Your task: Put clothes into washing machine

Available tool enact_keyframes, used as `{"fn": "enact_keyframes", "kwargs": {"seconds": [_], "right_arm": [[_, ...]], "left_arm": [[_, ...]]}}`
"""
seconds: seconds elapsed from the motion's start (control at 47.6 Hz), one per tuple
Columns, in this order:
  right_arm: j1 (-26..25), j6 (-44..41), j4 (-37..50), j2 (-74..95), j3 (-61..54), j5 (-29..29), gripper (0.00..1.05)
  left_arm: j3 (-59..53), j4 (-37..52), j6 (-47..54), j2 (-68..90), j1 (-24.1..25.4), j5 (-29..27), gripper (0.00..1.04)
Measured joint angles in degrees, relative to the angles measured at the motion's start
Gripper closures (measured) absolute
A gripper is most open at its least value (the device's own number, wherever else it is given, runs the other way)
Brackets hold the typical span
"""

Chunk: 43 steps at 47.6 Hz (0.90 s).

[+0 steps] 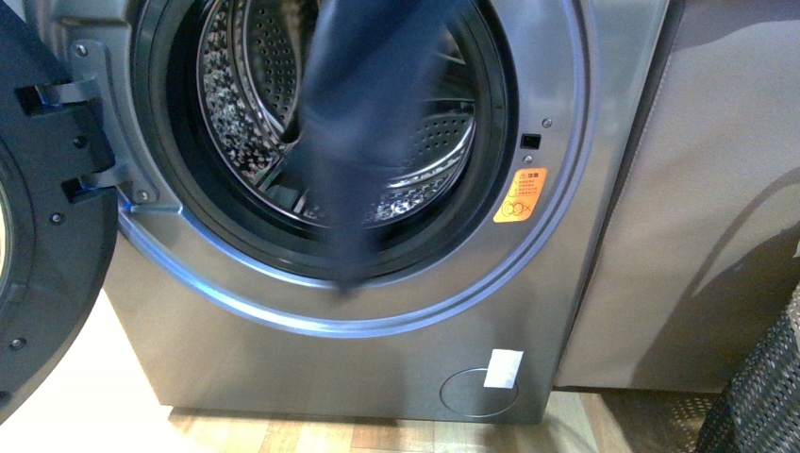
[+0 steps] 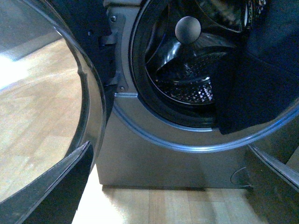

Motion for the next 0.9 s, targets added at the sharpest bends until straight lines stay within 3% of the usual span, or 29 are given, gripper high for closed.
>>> {"fn": "enact_keyframes", "kwargs": {"seconds": [0.189,0.294,0.525,0.903], "right_arm": [[0.5,-0.3,-1.0,3.9,5.7,-3.3,0.93],[4.0,-2.0,2.5,9.2,9.7,-0.1,0.93],[9.0,-5.5,4.1,9.3,1.9,-2.3,0.93],[9.9,-7.8,6.4,4.9,-1.0,-2.7,0.93]], "left_arm": [[0.0,0.0,0.0,0.0,0.0,0.0,0.07],[0.0,0.0,0.0,0.0,0.0,0.0,0.07],[0.0,0.0,0.0,0.0,0.0,0.0,0.07],[0.0,0.0,0.0,0.0,0.0,0.0,0.07]]}}
